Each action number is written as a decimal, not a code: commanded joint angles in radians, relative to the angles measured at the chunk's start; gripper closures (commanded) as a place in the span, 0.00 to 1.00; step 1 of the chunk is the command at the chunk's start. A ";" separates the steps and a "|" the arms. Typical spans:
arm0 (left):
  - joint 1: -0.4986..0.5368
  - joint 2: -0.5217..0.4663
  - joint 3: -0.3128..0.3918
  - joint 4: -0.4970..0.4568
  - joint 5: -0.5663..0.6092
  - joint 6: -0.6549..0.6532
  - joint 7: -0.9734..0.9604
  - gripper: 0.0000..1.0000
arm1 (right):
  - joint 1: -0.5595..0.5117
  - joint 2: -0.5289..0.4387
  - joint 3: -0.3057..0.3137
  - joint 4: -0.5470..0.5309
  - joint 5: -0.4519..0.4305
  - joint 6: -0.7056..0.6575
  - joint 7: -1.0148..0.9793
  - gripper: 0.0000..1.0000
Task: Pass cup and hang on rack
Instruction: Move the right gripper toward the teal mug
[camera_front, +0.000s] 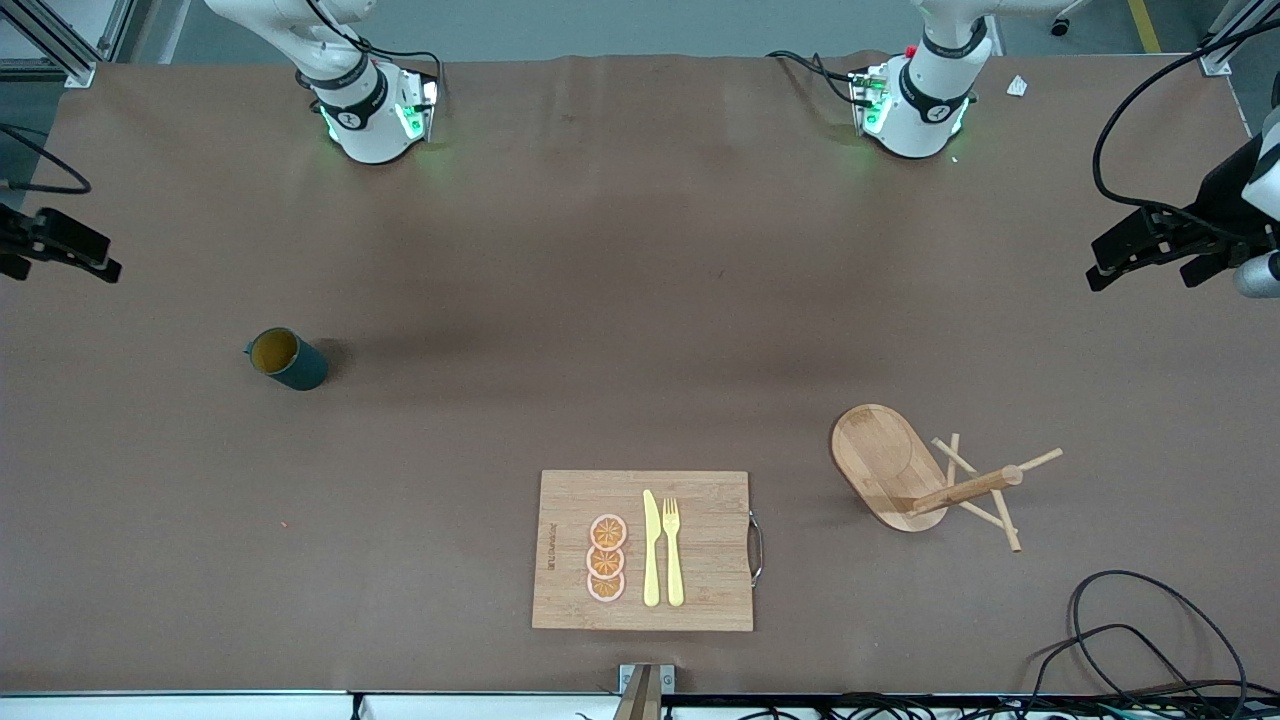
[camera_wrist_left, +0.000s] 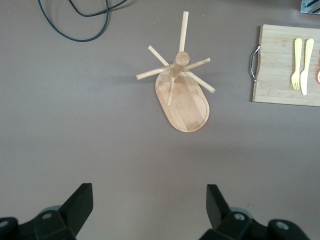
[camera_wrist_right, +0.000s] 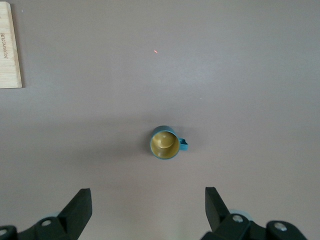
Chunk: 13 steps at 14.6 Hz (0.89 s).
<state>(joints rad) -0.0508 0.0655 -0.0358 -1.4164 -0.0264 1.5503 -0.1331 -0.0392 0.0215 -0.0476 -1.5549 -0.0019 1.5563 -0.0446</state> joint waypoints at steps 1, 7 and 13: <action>0.003 -0.004 0.002 -0.007 0.003 0.007 0.014 0.00 | -0.005 -0.038 0.002 -0.080 0.023 0.044 0.014 0.00; 0.003 -0.006 0.004 -0.009 0.005 -0.001 0.017 0.00 | 0.001 -0.092 0.005 -0.305 0.028 0.207 0.014 0.00; 0.005 -0.004 0.005 -0.007 0.014 -0.010 0.018 0.00 | 0.002 -0.095 0.005 -0.529 0.031 0.439 0.014 0.00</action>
<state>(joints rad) -0.0460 0.0675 -0.0309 -1.4225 -0.0243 1.5470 -0.1297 -0.0379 -0.0263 -0.0456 -1.9504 0.0143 1.8879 -0.0445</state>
